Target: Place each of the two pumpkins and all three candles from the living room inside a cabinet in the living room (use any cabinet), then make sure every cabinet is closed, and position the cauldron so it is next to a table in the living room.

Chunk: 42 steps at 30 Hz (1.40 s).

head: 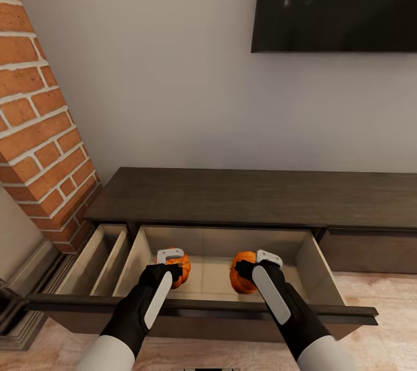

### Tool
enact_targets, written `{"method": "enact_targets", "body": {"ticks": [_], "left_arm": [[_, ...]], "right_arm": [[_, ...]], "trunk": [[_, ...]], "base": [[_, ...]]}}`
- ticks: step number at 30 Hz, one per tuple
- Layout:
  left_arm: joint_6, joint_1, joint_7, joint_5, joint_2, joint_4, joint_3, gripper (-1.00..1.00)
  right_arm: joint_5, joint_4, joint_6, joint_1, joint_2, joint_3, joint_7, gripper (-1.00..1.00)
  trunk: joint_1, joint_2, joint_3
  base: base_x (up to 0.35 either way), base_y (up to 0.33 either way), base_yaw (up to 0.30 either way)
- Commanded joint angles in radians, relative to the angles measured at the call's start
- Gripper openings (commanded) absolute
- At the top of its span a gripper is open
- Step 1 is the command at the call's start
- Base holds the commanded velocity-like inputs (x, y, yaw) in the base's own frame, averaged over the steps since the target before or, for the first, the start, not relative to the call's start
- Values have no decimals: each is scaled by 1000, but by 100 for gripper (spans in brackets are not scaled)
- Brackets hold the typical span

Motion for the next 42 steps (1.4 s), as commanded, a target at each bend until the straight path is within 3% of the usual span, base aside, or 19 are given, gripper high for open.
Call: {"method": "enact_targets", "body": {"ticks": [1,7,14,32,36,42], "left_arm": [[1,0,1,-1,0,0,0,-100],[-1,0,1,-2,0,0,-2,-100],[-2,0,4,-2,0,0,-29,-100],[-3,0,4,-1,0,0,-31,-100],[-3,0,5,0,0,0,-31,-100],[-3,0,5,0,0,0,-31,-100]], "right_arm": [[3,5,-10,0,0,7,1,-100],[3,30,-38,-1,0,18,2,-100],[3,31,-40,-1,0,20,2,-100],[3,31,-40,-1,0,20,2,-100],[3,31,-40,-1,0,20,2,-100],[3,31,-40,-1,0,20,2,-100]], "trunk": [[0,0,0],[0,0,0],[0,0,0],[0,0,0],[2,-1,-15],[2,-1,-15]], "base": [[0,0,0],[32,0,0],[8,0,0],[7,0,0],[0,0,0],[0,0,0]]}}
